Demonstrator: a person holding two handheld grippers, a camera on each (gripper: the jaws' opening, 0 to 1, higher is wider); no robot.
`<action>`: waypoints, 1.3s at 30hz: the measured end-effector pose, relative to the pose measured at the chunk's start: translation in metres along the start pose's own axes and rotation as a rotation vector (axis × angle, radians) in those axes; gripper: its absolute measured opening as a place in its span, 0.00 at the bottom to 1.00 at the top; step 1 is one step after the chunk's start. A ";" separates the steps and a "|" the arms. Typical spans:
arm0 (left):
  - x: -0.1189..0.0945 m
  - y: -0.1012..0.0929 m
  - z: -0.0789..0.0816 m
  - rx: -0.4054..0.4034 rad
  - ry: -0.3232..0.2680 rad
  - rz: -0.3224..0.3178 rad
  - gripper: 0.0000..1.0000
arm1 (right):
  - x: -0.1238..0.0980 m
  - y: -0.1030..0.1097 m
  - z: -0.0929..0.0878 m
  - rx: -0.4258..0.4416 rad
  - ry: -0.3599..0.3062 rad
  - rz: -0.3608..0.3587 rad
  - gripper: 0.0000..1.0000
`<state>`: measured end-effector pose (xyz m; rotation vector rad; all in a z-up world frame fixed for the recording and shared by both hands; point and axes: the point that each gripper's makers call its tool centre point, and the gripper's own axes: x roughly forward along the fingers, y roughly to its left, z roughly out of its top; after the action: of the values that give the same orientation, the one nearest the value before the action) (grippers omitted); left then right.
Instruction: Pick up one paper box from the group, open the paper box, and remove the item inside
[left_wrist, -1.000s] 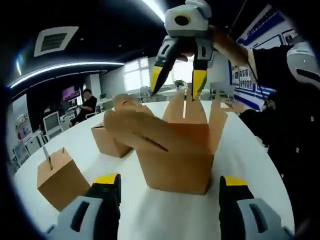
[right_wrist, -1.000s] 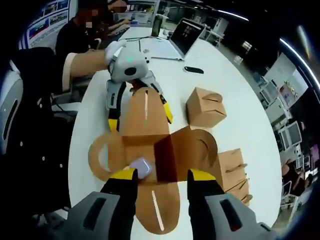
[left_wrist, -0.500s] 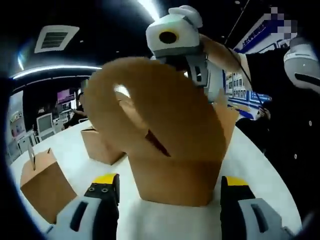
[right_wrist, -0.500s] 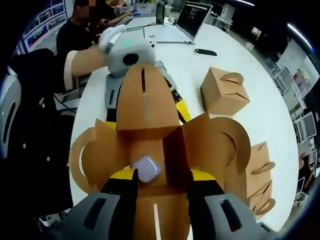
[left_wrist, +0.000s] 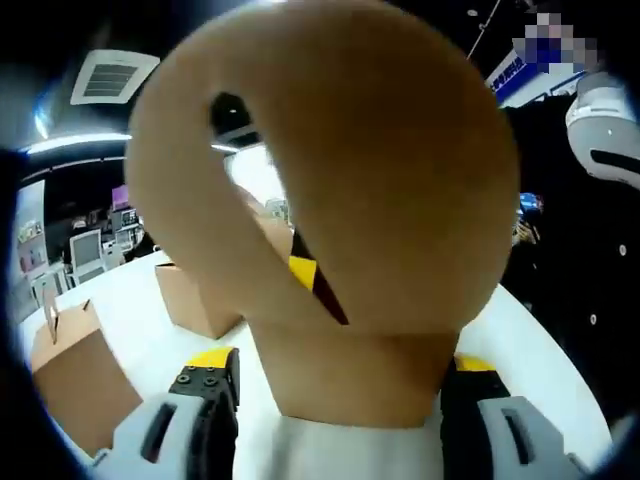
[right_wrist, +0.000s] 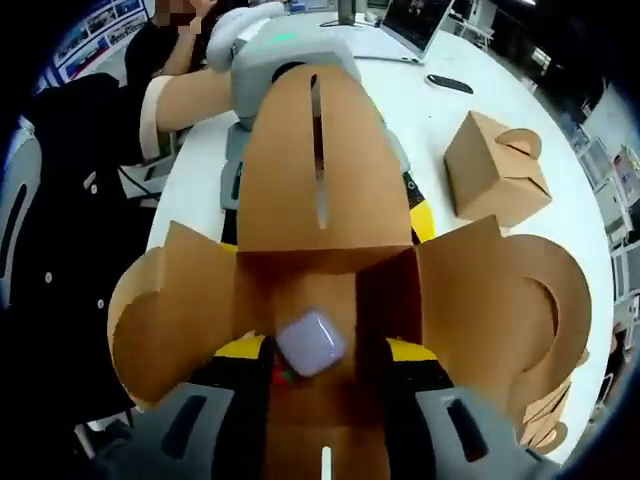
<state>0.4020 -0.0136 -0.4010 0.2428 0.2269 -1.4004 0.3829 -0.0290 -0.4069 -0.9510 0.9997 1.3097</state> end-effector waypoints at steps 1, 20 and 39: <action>0.000 0.000 0.000 0.002 0.001 0.001 0.82 | 0.002 0.000 -0.001 0.000 0.005 -0.001 0.43; 0.003 -0.003 0.001 0.028 0.013 0.017 0.81 | 0.024 -0.006 -0.013 -0.118 0.105 0.005 0.42; 0.006 -0.006 -0.002 0.022 0.019 0.010 0.77 | 0.039 0.002 -0.025 -0.278 0.190 0.038 0.35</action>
<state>0.3970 -0.0194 -0.4045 0.2755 0.2261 -1.3922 0.3799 -0.0412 -0.4513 -1.2928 0.9996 1.4348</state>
